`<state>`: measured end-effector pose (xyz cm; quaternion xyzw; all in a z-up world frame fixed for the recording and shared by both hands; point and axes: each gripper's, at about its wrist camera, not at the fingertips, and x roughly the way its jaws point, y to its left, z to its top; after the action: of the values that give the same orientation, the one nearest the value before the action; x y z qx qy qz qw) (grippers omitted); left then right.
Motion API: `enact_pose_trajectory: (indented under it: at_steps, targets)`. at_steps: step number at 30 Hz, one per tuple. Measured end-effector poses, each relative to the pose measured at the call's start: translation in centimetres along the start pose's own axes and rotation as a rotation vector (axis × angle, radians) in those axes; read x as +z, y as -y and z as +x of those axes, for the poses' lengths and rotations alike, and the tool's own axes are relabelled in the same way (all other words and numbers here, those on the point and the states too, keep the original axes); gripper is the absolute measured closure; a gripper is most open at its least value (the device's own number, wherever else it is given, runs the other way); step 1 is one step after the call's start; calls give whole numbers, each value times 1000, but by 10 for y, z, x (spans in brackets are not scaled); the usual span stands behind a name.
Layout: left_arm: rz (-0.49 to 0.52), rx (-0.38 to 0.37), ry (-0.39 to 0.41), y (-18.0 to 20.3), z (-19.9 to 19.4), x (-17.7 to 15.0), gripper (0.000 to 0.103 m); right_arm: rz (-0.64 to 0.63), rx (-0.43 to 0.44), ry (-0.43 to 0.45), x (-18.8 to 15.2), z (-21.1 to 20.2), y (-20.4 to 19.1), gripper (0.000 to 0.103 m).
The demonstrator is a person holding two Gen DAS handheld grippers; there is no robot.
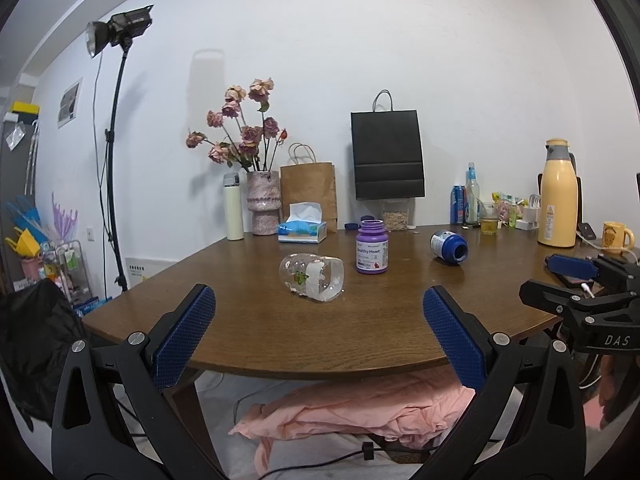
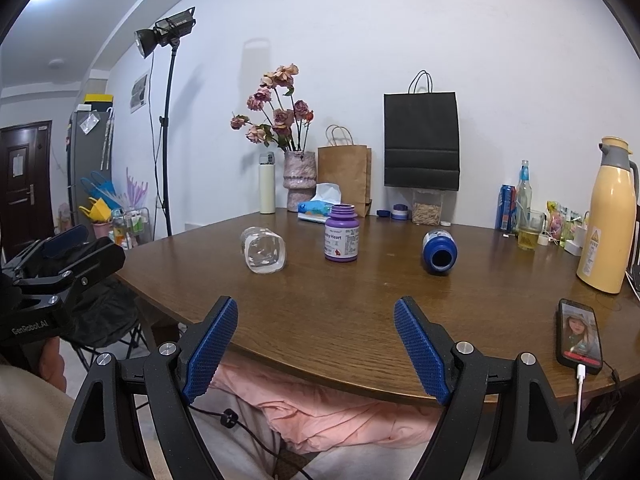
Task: Flip cup upright
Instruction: 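Move the left gripper to the clear sticker cup lying on its side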
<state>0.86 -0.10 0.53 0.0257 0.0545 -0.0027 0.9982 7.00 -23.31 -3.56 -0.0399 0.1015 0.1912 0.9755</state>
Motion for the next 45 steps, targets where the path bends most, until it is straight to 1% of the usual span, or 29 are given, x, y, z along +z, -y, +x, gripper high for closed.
enact_pose_trajectory:
  at_steps: [3,4,6,8,9,10,11,14,15,16,17,18,19,21,23,26,27,28,30,31,33,34,35,37,38,40,41,42,45]
  targets:
    - [15,12,36,-6,11,6,0,-13,3,-19,4,14,-2,18]
    - [10,-3,32,-9,18,8,0,-16,8,-36,6,23,-2,18]
    - [16,-73,-34,-16,43,14,0,-9,29,-77,13,46,-2,18]
    - [9,-104,-59,-23,63,21,0,-9,67,-125,19,71,-1,18]
    - [13,-102,-72,-27,75,25,0,-15,98,-166,25,91,-2,18]
    - [11,-70,-89,-32,92,30,0,-18,128,-192,29,106,-3,18]
    - [21,-60,-121,-35,106,33,0,-23,161,-220,35,121,-5,18]
    - [44,-29,-326,-47,171,42,0,-62,239,-276,47,162,-16,18]
    - [3,-6,-406,-58,198,44,0,-95,254,-290,51,176,-23,18]
    - [-39,-15,-457,-66,215,45,0,-147,257,-303,57,195,-33,18]
    - [-80,-62,-501,-74,229,45,0,-183,259,-306,60,209,-39,18]
    - [-137,-140,-527,-83,247,46,0,-200,261,-308,61,218,-44,18]
    - [-158,-156,-537,-88,257,47,0,-229,272,-321,65,237,-52,18]
    - [-176,-170,-545,-96,281,50,0,-251,285,-344,69,259,-61,18]
    - [-164,-179,-555,-100,299,50,0,-295,267,-385,70,288,-72,18]
    - [-134,-193,-624,-103,332,42,0,-341,250,-436,65,328,-83,18]
    - [-138,-204,-633,-103,339,40,2,-333,260,-464,64,335,-83,18]
    - [-148,-229,-651,-104,347,36,2,-290,320,-500,62,344,-81,20]
    - [-194,-264,-680,-106,361,30,6,-227,373,-513,64,350,-75,36]
    - [-210,-281,-689,-107,364,28,12,-231,370,-512,64,352,-75,36]
    - [-226,-306,-706,-106,372,24,17,-247,383,-512,63,353,-74,37]
    - [-231,-322,-706,-105,374,22,27,-252,395,-515,63,354,-75,36]
    - [-234,-331,-704,-103,376,22,30,-258,409,-516,62,354,-75,36]
    - [-222,-346,-711,-97,378,20,44,-268,438,-514,59,349,-76,36]
    - [-214,-348,-714,-95,379,19,45,-274,452,-517,62,353,-77,36]
    - [-190,-339,-704,-91,375,18,45,-288,495,-515,60,349,-78,34]
    - [-183,-318,-696,-91,369,18,45,-293,504,-510,58,345,-78,31]
    - [-177,-286,-691,-93,363,19,45,-296,501,-514,58,345,-78,21]
    - [-190,-189,-673,-103,346,19,45,-293,474,-511,56,336,-70,19]
